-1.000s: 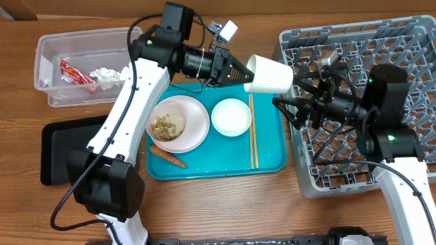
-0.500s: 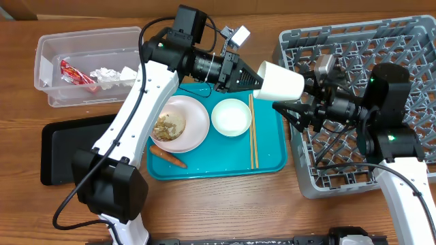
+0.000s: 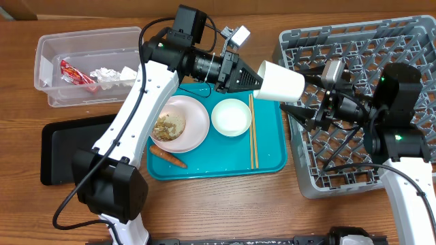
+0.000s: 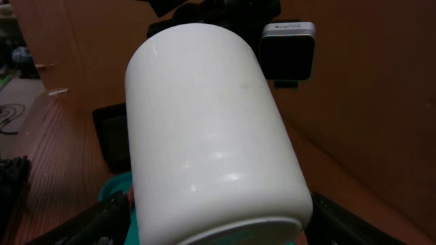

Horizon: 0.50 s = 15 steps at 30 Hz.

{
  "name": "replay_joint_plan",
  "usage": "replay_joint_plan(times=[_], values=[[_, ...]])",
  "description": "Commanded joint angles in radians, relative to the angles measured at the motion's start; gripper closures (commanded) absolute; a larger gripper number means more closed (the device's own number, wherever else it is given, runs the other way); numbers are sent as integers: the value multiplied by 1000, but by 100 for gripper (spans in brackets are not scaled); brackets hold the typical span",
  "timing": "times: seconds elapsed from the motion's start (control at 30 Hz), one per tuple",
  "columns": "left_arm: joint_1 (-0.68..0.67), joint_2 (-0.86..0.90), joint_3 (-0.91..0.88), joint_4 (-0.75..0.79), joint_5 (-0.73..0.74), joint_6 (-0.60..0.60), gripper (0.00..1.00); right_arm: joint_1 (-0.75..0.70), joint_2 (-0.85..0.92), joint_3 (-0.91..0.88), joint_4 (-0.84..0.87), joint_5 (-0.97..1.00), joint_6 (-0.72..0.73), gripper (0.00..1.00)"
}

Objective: Sort waste into correct bins and load items into the dishwasher
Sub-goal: 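Release the cup from the left gripper and pull the left arm back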

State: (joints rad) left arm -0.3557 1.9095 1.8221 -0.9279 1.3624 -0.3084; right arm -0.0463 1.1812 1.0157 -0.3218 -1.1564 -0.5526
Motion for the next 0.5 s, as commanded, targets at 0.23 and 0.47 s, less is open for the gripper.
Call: replay_joint_plan(times=[0.23,0.47], values=[[-32,0,6,-5,55,-5,96,-6,-6,21,6,-61,-47,18],[-37,0,6,-89,-46,51,96,-6,-6,21,7,-62,-47,18]])
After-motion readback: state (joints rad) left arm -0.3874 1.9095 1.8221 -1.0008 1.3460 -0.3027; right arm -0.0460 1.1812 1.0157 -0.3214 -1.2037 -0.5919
